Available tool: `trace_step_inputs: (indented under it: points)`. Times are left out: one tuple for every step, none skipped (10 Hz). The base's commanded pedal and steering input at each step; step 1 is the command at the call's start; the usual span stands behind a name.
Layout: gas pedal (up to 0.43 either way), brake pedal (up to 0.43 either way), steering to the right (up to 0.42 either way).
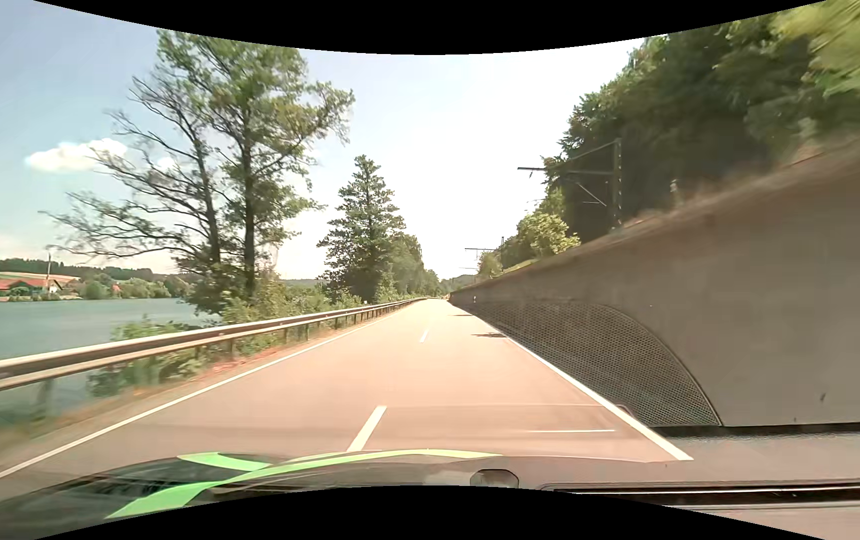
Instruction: Follow the waypoints while adhering to traffic rules and regulations
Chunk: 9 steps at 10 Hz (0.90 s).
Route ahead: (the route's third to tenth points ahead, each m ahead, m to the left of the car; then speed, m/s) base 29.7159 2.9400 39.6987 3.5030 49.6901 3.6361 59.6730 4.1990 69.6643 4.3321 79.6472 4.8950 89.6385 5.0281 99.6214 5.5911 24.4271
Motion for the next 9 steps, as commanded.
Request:
trace_step_inputs:
  points:
    - [0.189, 0.000, -0.007]
    - [0.169, 0.000, -0.007]
    - [0.169, 0.000, -0.007]
    - [0.169, 0.000, -0.007]
    - [0.169, 0.000, -0.007]
    - [0.169, 0.000, -0.007]
    - [0.169, 0.000, -0.007]
    - [0.169, 0.000, -0.007]
    - [0.169, 0.000, -0.007]
